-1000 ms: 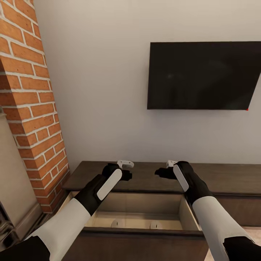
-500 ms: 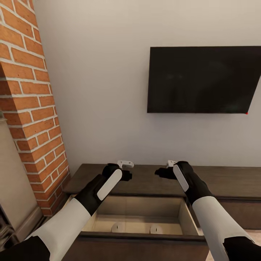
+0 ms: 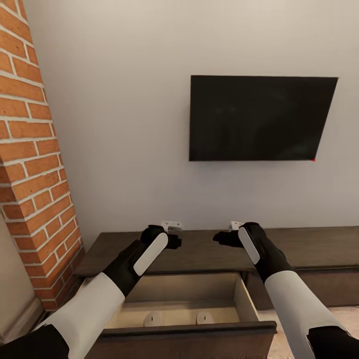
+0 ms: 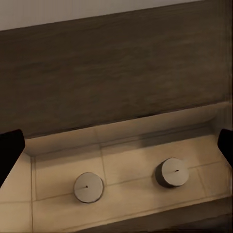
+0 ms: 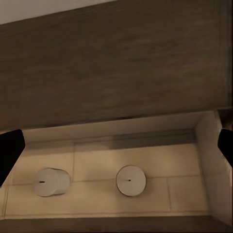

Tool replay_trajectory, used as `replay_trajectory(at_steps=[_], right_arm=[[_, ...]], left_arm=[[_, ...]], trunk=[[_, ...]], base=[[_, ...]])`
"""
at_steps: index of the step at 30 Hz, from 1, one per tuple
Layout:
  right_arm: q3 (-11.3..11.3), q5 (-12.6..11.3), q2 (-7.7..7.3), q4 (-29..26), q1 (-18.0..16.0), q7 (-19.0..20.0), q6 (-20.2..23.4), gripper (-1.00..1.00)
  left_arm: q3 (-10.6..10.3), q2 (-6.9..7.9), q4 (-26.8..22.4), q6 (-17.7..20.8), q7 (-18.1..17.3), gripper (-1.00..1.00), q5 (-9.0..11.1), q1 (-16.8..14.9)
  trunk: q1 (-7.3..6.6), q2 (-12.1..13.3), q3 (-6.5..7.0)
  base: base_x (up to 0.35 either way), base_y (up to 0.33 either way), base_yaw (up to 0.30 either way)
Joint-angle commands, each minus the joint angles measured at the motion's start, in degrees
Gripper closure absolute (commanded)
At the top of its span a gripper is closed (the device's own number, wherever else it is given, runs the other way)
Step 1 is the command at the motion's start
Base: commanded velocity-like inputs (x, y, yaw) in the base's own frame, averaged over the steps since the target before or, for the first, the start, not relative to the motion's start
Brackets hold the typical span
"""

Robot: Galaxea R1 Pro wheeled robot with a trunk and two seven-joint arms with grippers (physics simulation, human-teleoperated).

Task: Place each of the two pumpkins and all three candles from the living room inside a cabinet in the living room (use any cabinet), then make sure every cabinet is closed, and position the cauldron so it is next to a table in the living room.

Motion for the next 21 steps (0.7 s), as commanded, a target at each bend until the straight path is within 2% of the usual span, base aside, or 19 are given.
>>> replay_trajectory(at_steps=[1,8,21], right_arm=[[0.2,-0.6,-0.1,-0.1,0.0,-0.6,0.1,-1.0],[0.2,-0.6,-0.16,-0.1,0.0,-0.6,0.1,-1.0],[0.3,-0.7,-0.2,0.0,0.0,-0.6,0.1,-1.0]], left_arm=[[-0.1,0.02,0.0,0.0,0.6,-1.0,0.6,-0.1],[-0.1,0.02,0.1,0.0,0.7,-1.0,0.6,-0.1],[-0.2,0.02,0.2,-0.1,0.9,-1.0,0.6,-0.1]], trunk=[[-0.25,0.4,0.18],[-1.79,3.2,1.88],[-4.64,8.4,5.03]], base=[[-0.211,0.0,-0.223],[-0.176,0.0,-0.225],[-0.016,0.0,-0.225]])
